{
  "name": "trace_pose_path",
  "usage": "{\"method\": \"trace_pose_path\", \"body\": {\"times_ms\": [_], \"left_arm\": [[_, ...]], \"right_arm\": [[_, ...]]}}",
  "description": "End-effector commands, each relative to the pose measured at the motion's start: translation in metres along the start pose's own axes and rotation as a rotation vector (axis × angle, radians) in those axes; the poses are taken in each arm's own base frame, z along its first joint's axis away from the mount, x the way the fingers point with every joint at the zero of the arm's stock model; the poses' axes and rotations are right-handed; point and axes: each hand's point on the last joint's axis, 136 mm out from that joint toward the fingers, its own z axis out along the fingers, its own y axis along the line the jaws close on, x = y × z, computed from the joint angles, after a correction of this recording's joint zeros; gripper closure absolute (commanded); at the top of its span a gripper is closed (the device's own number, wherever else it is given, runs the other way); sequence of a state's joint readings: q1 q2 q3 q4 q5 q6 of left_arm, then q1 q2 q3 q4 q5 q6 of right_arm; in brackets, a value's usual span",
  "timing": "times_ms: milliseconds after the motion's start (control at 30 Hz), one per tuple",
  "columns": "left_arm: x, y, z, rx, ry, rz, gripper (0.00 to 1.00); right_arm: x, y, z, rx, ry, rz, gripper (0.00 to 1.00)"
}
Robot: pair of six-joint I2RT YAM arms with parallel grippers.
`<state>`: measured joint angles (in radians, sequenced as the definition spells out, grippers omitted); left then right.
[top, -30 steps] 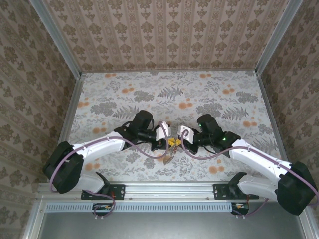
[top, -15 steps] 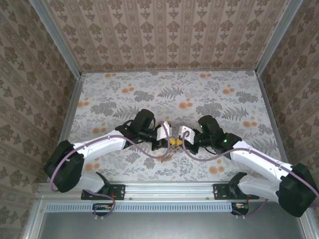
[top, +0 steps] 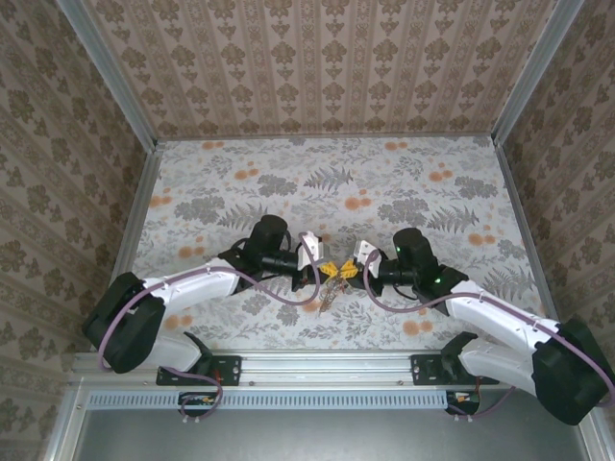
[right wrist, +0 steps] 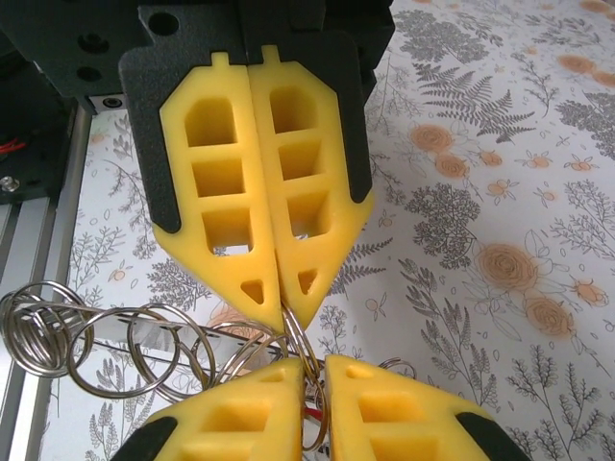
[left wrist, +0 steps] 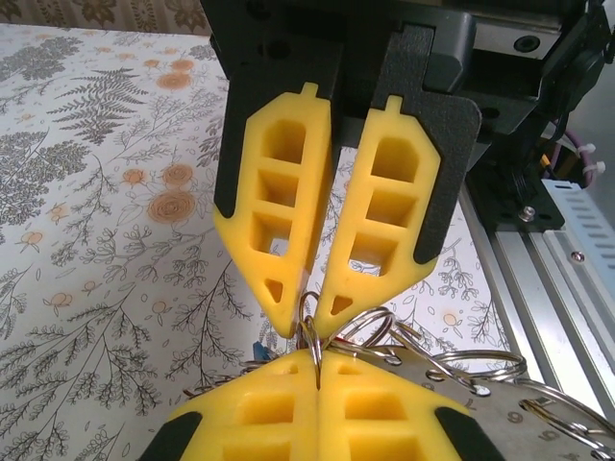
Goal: Put the keys on the keyring
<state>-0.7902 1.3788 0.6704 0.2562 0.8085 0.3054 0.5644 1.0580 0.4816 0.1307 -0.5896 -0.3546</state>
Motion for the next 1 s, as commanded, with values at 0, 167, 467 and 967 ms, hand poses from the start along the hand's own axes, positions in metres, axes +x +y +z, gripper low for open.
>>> {"method": "trace_pose_path", "body": {"times_ms": [0,167,467,967], "left_arm": [[-0.039,-0.010,-0.006,0.044,-0.135,0.082,1.00],[-0.039,-0.009,-0.007,0.038,-0.141,0.081,1.00],[-0.019,0.002,-0.011,-0.050,-0.009,0.079,0.78],[-0.014,0.006,-0.024,-0.069,0.061,0.078,0.68]], "right_arm": [[-0.008,0.006,0.003,-0.050,-0.052,0.021,0.84],[-0.009,0.004,0.004,-0.048,-0.054,0.021,0.89],[-0.010,-0.001,0.001,-0.035,0.049,-0.055,1.00],[-0.012,0.008,0.001,-0.023,0.116,-0.204,1.00]]}}
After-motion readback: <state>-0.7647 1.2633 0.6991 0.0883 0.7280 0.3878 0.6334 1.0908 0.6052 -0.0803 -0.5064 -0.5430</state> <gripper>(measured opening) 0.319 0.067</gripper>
